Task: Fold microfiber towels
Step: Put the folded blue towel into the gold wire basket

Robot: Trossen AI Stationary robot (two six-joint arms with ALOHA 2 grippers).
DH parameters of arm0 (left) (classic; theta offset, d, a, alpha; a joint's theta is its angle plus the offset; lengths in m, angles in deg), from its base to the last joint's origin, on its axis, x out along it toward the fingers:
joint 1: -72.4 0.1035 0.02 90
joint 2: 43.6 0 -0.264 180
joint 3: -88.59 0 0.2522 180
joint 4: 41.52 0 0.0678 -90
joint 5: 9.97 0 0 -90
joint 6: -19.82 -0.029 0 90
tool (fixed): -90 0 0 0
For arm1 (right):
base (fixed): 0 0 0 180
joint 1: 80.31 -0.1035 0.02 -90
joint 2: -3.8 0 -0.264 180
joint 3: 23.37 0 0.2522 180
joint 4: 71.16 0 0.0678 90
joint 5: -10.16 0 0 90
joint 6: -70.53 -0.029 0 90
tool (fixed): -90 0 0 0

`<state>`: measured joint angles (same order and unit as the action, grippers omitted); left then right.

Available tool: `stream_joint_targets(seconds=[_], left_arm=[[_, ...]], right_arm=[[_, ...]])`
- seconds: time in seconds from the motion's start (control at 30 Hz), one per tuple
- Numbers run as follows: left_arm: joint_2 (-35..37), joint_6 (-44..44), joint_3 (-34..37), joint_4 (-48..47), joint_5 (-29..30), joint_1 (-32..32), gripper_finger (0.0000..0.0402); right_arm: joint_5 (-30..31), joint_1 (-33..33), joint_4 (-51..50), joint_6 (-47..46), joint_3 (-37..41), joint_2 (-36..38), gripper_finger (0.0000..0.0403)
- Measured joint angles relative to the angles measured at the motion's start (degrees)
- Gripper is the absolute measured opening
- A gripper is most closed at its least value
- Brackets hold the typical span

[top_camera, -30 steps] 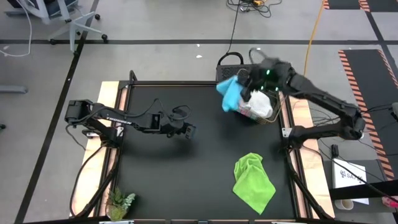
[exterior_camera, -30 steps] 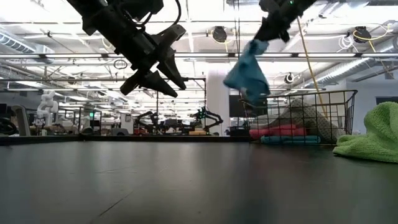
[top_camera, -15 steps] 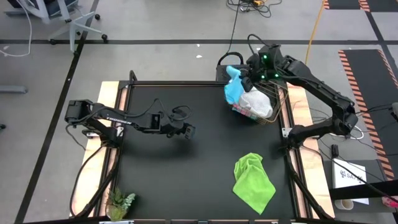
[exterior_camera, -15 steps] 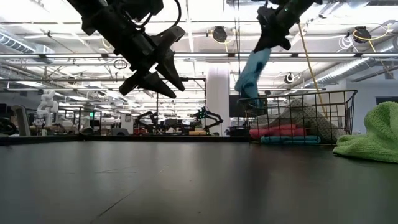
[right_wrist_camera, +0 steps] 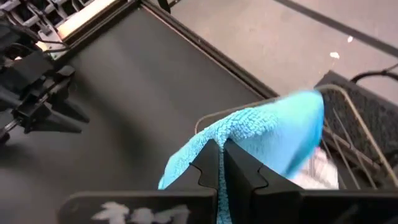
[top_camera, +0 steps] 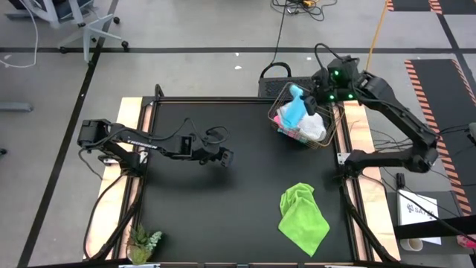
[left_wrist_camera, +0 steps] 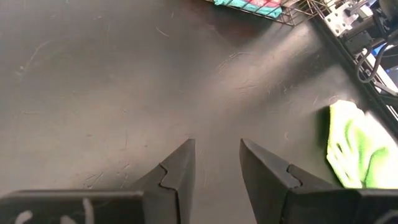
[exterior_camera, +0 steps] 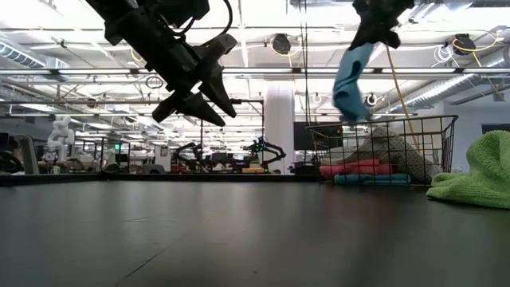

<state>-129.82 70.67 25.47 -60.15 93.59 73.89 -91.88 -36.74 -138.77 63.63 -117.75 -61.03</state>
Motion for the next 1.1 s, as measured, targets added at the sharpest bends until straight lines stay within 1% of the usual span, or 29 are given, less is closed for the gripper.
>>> stream_joint_targets(seconds=[0.13, 0.23, 0.37, 0.43, 0.53, 0.6, 0.7, 0.8, 0.87, 0.97, 1.1], left_arm=[[0.0, -0.34, 0.0, -0.02, 0.0, 0.0, 0.0126], [0.0, -0.7, 0.02, -0.04, 0.0, 0.0, 0.0126], [0.0, -0.7, 0.0, -0.04, 0.0, -0.02, 0.0126], [0.0, -0.7, 0.0, -0.04, 0.0, -0.02, 0.0126], [0.0, -0.7, 0.0, -0.04, 0.01, -0.02, 0.0126], [0.0, -0.7, 0.0, -0.04, 0.02, -0.02, 0.0126], [0.0, -0.66, 0.0, -0.04, 0.02, -0.16, 0.0126], [0.0, -0.68, 0.0, -0.02, 0.02, -0.24, 0.0126], [0.0, -0.68, 0.0, -0.02, 0.02, -0.28, 0.0126], [-0.02, -0.68, 0.0, -0.02, 0.01, -0.28, 0.0126], [-0.02, -0.66, 0.0, 0.0, 0.0, -0.28, 0.0126]], right_arm=[[-0.04, 0.0, -1.43, -1.51, 0.0, 0.27, 0.0], [-0.48, -0.05, 0.83, -1.66, 0.0, -1.01, 0.0], [-5.13, -0.05, 4.09, -2.22, 0.0, -3.35, 0.0], [-6.14, -0.08, 3.08, -2.09, 0.0, -4.14, 0.0], [-5.9, -0.07, -2.21, -2.0, 0.27, -4.86, 0.0], [-3.84, -0.07, -5.84, -1.62, 1.61, -4.82, 0.0], [1.49, 0.15, -12.37, -0.59, 4.34, -4.65, 0.0], [6.1, 1.85, -16.81, 0.48, 7.57, -4.64, 0.0], [6.67, 3.13, -17.33, 1.55, 10.34, -4.64, 0.0], [9.38, 4.75, -16.32, 5.06, 14.57, -4.64, 0.0], [12.42, 6.92, -11.96, 9.88, 20.36, -4.68, 0.0]])
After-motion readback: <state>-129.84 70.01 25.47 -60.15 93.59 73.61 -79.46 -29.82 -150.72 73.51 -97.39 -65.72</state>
